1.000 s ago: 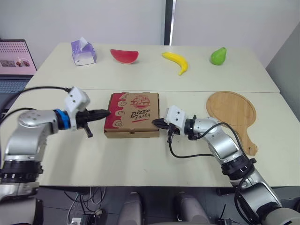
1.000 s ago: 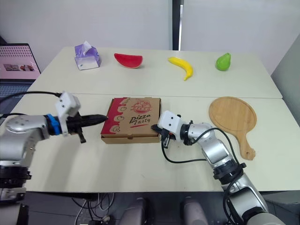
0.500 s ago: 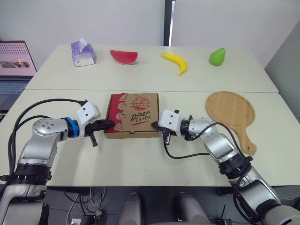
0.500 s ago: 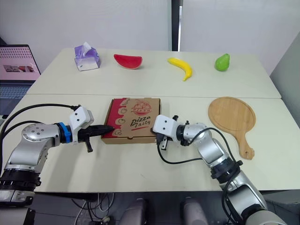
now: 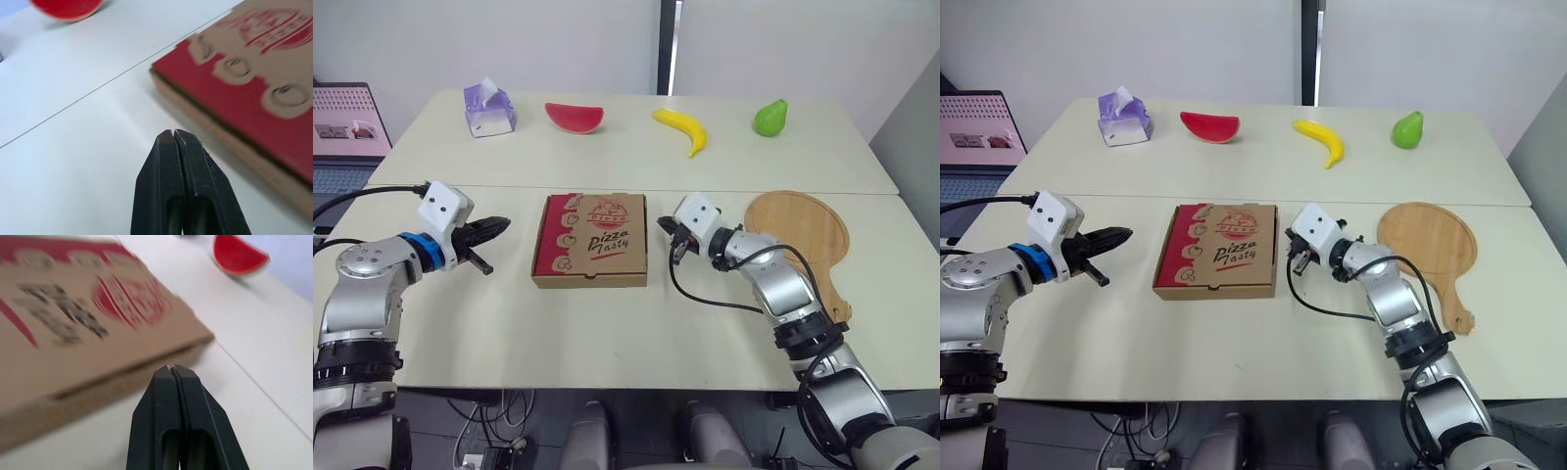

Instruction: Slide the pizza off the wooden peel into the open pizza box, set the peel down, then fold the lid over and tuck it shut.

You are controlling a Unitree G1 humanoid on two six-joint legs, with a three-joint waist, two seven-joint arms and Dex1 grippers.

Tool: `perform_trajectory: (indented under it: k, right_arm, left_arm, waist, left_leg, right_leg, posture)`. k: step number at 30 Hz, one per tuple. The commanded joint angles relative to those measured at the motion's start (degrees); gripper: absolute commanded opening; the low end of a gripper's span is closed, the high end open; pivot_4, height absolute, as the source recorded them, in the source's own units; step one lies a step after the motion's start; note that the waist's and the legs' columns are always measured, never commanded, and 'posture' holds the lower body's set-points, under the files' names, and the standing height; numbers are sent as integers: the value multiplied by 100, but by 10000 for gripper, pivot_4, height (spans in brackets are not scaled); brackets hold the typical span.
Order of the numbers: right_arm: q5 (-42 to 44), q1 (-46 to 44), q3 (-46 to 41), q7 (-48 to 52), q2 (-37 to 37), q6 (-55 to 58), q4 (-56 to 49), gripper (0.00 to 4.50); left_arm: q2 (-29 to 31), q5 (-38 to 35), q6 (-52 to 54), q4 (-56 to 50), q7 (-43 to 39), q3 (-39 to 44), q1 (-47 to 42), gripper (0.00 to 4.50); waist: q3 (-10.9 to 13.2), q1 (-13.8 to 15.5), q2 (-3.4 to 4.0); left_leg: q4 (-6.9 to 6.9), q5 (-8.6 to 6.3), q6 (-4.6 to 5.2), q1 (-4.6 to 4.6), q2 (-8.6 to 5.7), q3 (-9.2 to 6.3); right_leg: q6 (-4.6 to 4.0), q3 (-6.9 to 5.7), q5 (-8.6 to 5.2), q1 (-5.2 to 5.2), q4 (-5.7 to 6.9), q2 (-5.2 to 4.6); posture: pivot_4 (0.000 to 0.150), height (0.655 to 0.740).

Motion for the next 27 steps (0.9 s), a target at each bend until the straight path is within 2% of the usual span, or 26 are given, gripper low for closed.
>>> perform_trajectory:
  k: [1, 6, 12, 20, 27]
  right_arm:
    - [-255, -172, 284, 124, -55, -149, 166, 511]
    - [-57, 46, 509, 607, -27, -200, -118, 511]
    - [482, 475, 588, 1387, -109, 251, -1082, 511]
    - [942, 942, 461, 2192, -901, 979, -2212, 511]
    - [968, 1264, 378, 2253, -1277, 1187, -2583, 511]
  left_arm:
    - [-103, 397, -293, 41, 56, -393, -68, 0]
    - [-300, 400, -300, -112, -326, -778, 20, 0]
    - [-293, 149, -186, -707, -1069, -1000, 230, 0]
    - [-482, -96, 514, -1893, -1469, -1290, 512, 0]
    - [-616, 37, 769, -2175, -1488, -1474, 643, 0]
  waist:
    - [0, 2, 0]
    - [0, 0, 0]
    - [0, 1, 0]
    - [0, 15, 0]
    - [0, 6, 0]
  left_leg:
    - [0, 0, 0, 0, 0, 1]
    - [-1, 0, 0, -4, 1, 1]
    - [0, 0, 0, -6, 0, 1]
    - [1, 0, 0, -7, -2, -3]
    - [1, 0, 0, -2, 0, -3]
  right_leg:
    - [0, 0, 0, 1, 0, 0]
    - [0, 1, 0, -3, 0, 2]
    - [0, 1, 0, -2, -1, 0]
    - [1, -2, 0, 3, -5, -1]
    - [1, -2, -1, 6, -4, 1]
  posture:
    - [1500, 7400]
    - [1500, 7400]
    - [1500, 7400]
    - [1500, 7400]
    - [1500, 7400]
